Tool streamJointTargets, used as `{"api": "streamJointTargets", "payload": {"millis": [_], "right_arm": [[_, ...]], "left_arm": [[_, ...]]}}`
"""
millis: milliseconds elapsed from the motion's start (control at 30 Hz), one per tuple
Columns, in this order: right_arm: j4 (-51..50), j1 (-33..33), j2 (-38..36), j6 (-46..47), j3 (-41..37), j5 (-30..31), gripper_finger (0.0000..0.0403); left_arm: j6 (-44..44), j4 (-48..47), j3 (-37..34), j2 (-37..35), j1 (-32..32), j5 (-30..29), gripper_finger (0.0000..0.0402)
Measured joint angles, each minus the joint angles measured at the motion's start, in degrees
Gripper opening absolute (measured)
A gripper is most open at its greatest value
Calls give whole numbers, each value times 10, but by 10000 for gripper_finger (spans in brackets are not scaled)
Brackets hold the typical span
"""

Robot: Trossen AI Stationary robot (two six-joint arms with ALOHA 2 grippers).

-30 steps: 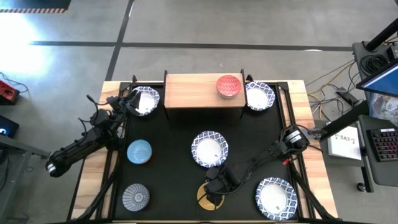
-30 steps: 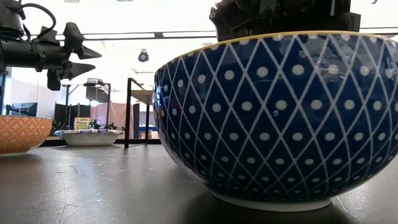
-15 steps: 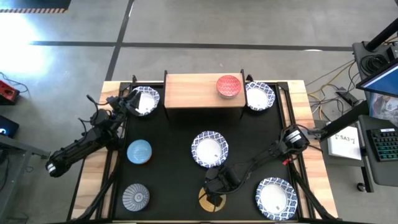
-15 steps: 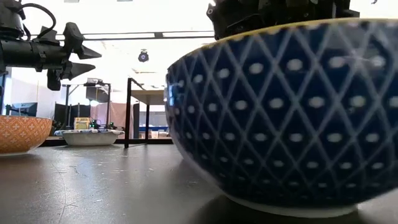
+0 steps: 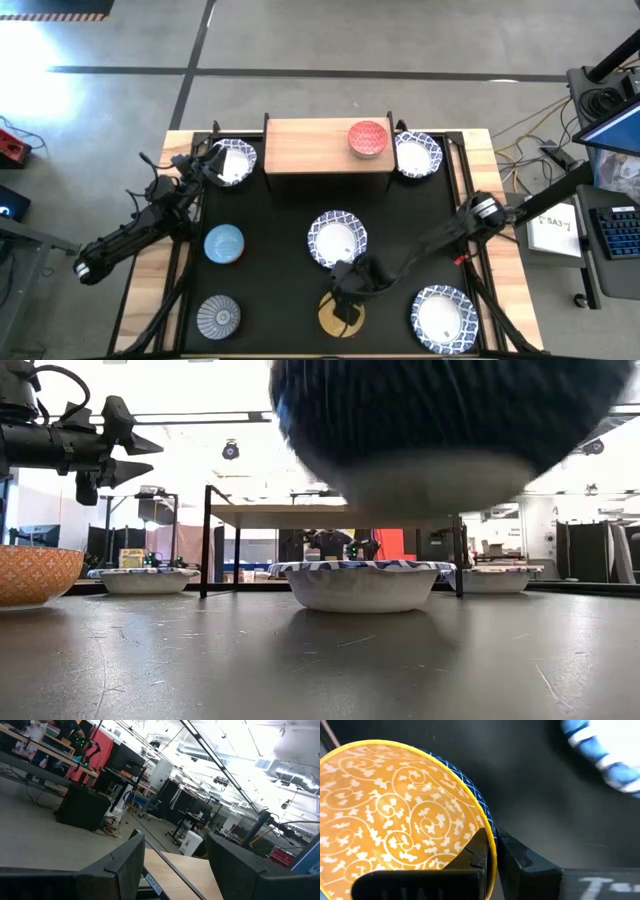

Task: Place and stack bowls onto a shelf
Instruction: Stack the yellow bowl on top of the red bowl on the shelf

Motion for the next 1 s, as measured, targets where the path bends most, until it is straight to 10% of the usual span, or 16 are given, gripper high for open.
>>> {"api": "streamJointTargets", "payload": {"millis": [1000], "right_arm": [[-88, -367, -248, -197, 0, 151, 13]], "left_arm": [[0, 0, 0, 0, 0, 0, 195]]}}
